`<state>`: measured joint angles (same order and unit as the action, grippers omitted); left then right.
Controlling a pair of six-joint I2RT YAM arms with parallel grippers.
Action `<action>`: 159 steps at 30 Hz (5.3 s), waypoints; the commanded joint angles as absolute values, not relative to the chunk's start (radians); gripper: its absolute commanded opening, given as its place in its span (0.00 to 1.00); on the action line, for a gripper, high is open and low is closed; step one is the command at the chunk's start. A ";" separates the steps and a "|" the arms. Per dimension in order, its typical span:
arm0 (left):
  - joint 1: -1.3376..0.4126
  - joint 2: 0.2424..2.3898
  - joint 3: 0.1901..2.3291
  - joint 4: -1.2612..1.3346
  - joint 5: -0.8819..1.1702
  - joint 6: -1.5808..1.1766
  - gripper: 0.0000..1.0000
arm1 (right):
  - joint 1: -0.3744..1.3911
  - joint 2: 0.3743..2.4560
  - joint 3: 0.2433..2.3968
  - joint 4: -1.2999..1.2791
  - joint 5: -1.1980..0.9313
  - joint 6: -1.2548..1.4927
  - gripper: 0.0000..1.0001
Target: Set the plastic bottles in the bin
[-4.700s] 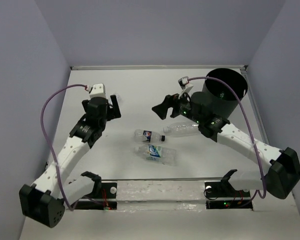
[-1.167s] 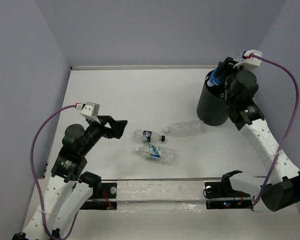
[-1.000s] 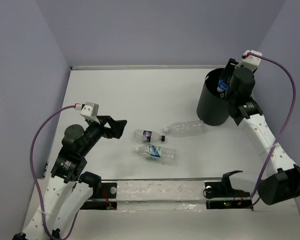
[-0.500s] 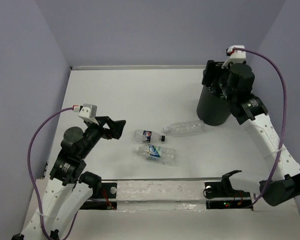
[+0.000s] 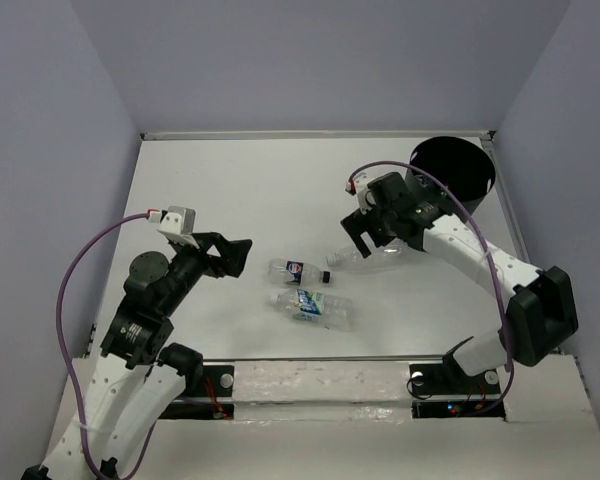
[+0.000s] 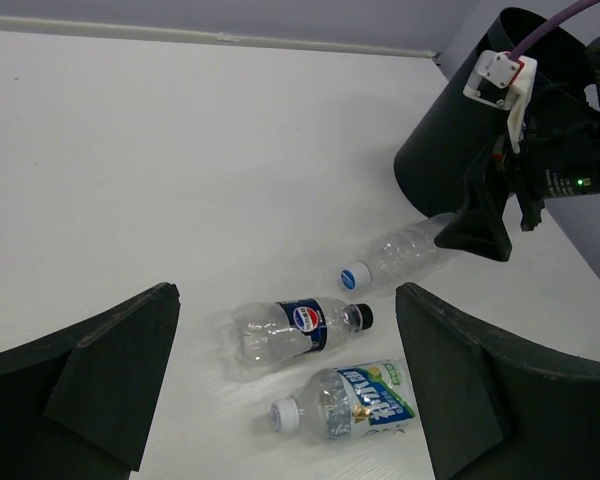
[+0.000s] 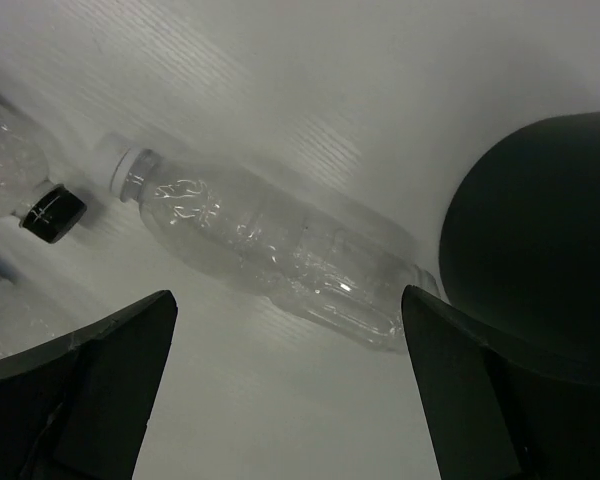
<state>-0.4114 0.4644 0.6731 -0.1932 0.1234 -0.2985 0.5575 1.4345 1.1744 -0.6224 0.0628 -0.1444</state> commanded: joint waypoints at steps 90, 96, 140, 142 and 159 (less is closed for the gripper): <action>-0.423 0.439 0.684 -0.195 0.052 -0.299 0.99 | 0.744 1.362 1.111 -0.299 -0.129 0.025 0.91; -0.422 0.420 0.690 -0.206 0.011 -0.304 0.99 | 0.837 1.557 1.178 -0.321 -0.190 -0.064 0.99; -0.419 0.371 0.686 -0.202 -0.012 -0.304 0.99 | 0.487 1.335 1.341 0.061 0.426 -0.060 0.45; -0.420 0.371 0.686 -0.201 -0.011 -0.304 0.99 | 0.421 1.299 1.293 0.092 0.443 -0.032 0.44; -0.425 0.382 0.686 -0.201 -0.005 -0.299 0.99 | 0.057 1.310 1.181 0.273 0.391 -0.035 0.45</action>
<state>-0.4194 0.3820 0.6735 -0.2363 -0.0185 -0.3019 0.0738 1.3773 1.1839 0.1253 0.4103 -0.0021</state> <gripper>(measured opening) 0.989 0.677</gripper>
